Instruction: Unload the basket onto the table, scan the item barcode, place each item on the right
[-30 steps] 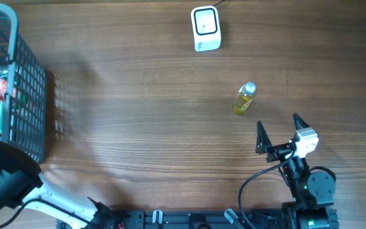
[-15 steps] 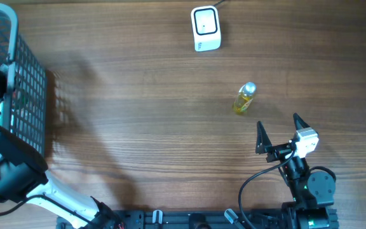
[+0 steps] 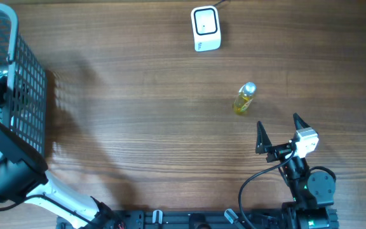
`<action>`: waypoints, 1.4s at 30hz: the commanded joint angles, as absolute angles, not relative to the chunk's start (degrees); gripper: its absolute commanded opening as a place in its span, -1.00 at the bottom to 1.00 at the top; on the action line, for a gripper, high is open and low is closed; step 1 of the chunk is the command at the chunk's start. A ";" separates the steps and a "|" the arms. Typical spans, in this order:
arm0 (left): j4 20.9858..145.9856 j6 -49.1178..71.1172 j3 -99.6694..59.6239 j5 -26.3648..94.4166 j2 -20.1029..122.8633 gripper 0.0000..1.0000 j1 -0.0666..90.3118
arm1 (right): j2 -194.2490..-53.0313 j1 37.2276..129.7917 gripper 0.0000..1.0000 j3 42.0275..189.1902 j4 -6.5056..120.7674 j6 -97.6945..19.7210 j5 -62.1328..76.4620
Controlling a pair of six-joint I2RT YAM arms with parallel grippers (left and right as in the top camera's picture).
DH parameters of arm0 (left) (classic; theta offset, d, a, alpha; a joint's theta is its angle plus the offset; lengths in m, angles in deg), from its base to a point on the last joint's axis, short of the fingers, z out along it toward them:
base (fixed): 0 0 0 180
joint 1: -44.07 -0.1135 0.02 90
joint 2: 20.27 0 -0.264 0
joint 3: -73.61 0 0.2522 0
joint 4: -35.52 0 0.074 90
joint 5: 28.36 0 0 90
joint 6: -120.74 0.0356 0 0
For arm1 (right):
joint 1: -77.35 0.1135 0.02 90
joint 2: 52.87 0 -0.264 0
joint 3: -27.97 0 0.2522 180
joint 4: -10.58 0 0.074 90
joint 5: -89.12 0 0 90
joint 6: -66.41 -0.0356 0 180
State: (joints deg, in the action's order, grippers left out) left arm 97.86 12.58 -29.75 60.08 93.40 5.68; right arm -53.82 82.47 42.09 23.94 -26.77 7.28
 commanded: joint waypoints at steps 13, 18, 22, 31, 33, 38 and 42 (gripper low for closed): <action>102.99 12.45 -44.66 59.55 82.08 -0.09 4.92 | -53.67 82.21 0.99 42.03 23.74 -27.01 8.03; 102.56 12.17 -50.95 59.53 72.68 -0.15 5.33 | -53.67 82.21 0.99 42.03 23.72 -26.99 8.03; 104.13 10.20 -51.08 59.47 66.06 -0.15 7.85 | -53.67 82.21 0.99 42.03 23.74 -26.99 8.05; 119.32 9.02 -50.62 59.40 63.08 -0.24 35.91 | -53.67 82.21 1.00 42.03 23.74 -27.01 8.05; 119.63 9.00 -48.76 61.61 63.54 -0.24 43.65 | -53.67 82.21 0.99 42.03 23.74 -26.99 8.03; 118.03 4.21 -37.53 63.86 64.96 -0.22 60.50 | -53.67 82.21 0.99 42.03 23.74 -26.99 8.05; 110.32 -1.03 -25.51 64.23 66.54 -0.23 70.09 | -53.67 82.21 0.99 42.03 23.72 -27.01 8.03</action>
